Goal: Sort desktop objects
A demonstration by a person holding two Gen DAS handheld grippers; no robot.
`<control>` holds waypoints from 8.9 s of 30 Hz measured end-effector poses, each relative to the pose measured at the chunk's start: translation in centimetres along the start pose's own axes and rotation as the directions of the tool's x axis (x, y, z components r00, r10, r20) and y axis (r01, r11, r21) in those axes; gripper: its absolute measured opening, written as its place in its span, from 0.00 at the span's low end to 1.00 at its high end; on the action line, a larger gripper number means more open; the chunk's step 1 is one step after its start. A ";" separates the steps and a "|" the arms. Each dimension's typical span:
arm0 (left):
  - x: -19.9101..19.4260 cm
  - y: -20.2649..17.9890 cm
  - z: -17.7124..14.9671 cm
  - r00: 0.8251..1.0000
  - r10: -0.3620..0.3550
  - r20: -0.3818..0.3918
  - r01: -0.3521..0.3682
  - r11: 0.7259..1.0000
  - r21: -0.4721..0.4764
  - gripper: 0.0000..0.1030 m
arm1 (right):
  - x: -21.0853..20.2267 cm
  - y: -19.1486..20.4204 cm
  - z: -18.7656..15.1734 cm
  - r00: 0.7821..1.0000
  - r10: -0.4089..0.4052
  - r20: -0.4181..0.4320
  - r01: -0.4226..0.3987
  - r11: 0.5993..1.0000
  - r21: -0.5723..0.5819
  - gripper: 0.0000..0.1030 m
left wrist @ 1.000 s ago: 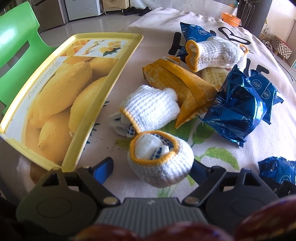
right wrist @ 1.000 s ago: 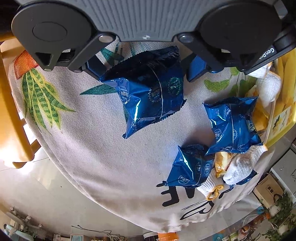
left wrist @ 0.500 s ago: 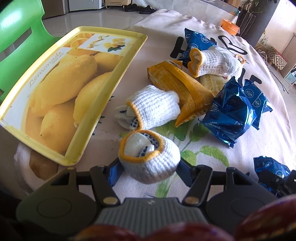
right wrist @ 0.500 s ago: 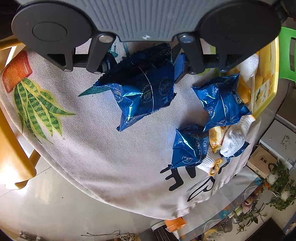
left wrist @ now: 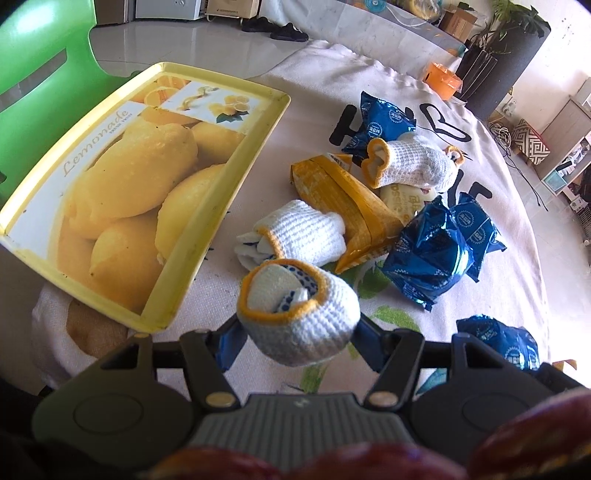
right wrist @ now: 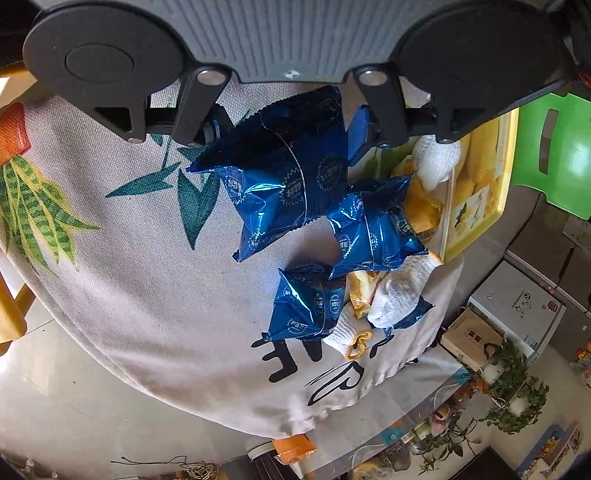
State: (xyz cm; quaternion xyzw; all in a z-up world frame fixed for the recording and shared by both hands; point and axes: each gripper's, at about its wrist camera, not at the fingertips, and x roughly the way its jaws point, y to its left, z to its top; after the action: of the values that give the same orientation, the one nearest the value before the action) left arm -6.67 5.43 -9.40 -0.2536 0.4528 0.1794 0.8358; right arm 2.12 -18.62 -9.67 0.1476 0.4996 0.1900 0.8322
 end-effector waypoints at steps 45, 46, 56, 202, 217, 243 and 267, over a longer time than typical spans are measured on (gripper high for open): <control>-6.1 5.4 2.1 0.989 -0.083 0.120 0.091 0.994 -0.059 0.60 | -2.7 9.8 -6.0 0.981 0.181 -0.068 -0.192 0.949 -0.251 0.60; -6.1 5.5 2.4 0.989 -0.080 0.122 0.087 0.995 -0.057 0.60 | -2.8 10.1 -5.9 0.979 0.191 -0.070 -0.203 0.947 -0.250 0.60; -6.6 7.6 6.7 0.986 -0.055 0.158 0.067 0.995 -0.074 0.60 | -2.2 13.6 -5.5 0.963 0.255 -0.089 -0.270 0.927 -0.261 0.60; 3.5 -2.3 4.7 0.967 -0.178 -0.183 0.238 0.883 0.403 0.99 | 4.1 -0.7 3.1 0.978 -0.200 -0.052 0.206 0.961 0.183 0.79; 6.0 -3.2 4.0 0.993 -0.021 -0.119 0.077 0.869 0.490 0.99 | 5.3 0.7 3.1 0.965 -0.258 -0.041 0.258 0.966 0.013 0.86; 8.6 -2.9 3.1 0.994 0.053 -0.098 0.004 0.862 0.507 1.00 | 8.2 3.0 2.5 0.900 -0.434 0.046 0.435 0.885 -0.163 1.00; 8.3 -3.1 3.2 0.995 0.048 -0.088 0.004 0.862 0.507 0.90 | 8.1 3.3 2.4 0.905 -0.416 0.085 0.425 0.887 -0.179 0.94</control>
State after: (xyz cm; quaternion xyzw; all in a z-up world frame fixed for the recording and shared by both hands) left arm 1.46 5.35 -14.17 -0.0283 0.5269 0.0511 0.8479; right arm 7.19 -12.08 -13.46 -0.0415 0.4804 0.0496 0.8746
